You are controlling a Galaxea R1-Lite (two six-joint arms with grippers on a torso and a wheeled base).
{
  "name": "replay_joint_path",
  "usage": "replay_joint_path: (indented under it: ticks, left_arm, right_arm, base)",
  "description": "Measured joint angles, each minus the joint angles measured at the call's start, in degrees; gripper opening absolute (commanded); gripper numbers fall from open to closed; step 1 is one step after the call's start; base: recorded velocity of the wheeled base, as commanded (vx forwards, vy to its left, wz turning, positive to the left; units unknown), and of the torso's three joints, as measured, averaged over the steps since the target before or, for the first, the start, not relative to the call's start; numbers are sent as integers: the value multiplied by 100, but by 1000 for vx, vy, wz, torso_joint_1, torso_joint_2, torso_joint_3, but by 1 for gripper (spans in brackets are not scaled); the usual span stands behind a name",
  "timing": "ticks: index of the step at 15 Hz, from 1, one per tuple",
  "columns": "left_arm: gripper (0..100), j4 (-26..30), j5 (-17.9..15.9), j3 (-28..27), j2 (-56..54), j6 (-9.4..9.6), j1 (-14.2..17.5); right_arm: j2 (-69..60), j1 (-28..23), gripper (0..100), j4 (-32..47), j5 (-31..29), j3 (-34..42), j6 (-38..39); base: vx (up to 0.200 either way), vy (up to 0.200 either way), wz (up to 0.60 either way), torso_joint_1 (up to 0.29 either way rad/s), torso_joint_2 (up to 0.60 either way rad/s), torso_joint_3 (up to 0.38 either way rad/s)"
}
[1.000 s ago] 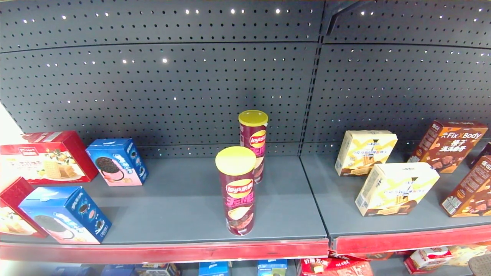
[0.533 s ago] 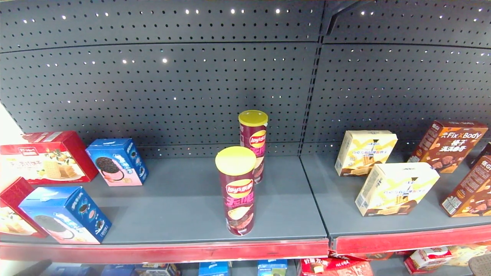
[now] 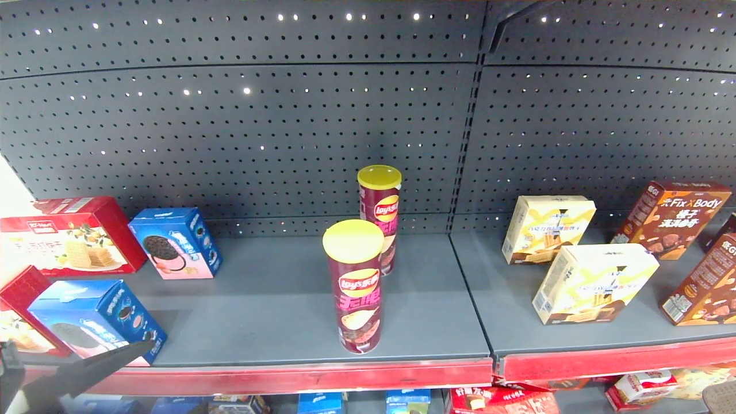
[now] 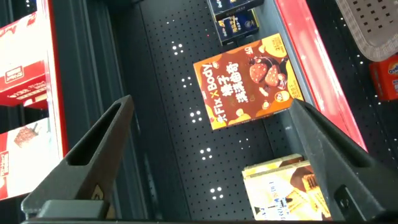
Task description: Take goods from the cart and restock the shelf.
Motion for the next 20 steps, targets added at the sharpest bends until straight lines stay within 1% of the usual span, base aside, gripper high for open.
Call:
replay_joint_path:
  ticks: [2, 4, 5, 7, 9, 12, 15, 18, 20]
  left_arm:
    - [100, -46, 27, -279, 539, -9, -151]
    - [100, -63, 38, -505, 1042, -13, -218]
    - [100, -71, 38, -566, 1271, -16, -260]
    - [100, -82, 40, -636, 1674, -13, -441]
    - [100, -213, 44, -680, 2013, -9, -523]
    - [100, -547, 196, -898, 2528, -13, -542]
    - [100, -692, 372, -1290, 2983, -16, -560]
    - [100, -714, 399, -1577, 3237, -22, -568]
    - [100, -851, 400, -1654, 3374, -27, -560]
  right_arm:
    - [0, 0, 100, 0, 0, 0, 2]
    - [1, 0, 100, 0, 0, 0, 2]
    - [1, 0, 100, 0, 0, 0, 0]
    - [1, 0, 100, 0, 0, 0, 0]
    - [1, 0, 100, 0, 0, 0, -5]
    - [1, -2, 100, 0, 2, 0, 0]
    - [1, 0, 100, 0, 0, 0, 0]
    - [1, 0, 100, 0, 0, 0, 0]
    - [1, 0, 100, 0, 0, 0, 0]
  base:
    - [0, 0, 0, 0, 0, 0]
    - [0, 0, 0, 0, 0, 0]
    - [0, 0, 0, 0, 0, 0]
    - [0, 0, 0, 0, 0, 0]
    - [0, 0, 0, 0, 0, 0]
    - [0, 0, 0, 0, 0, 0]
    - [0, 0, 0, 0, 0, 0]
    - [0, 0, 0, 0, 0, 0]
    - [0, 0, 0, 0, 0, 0]
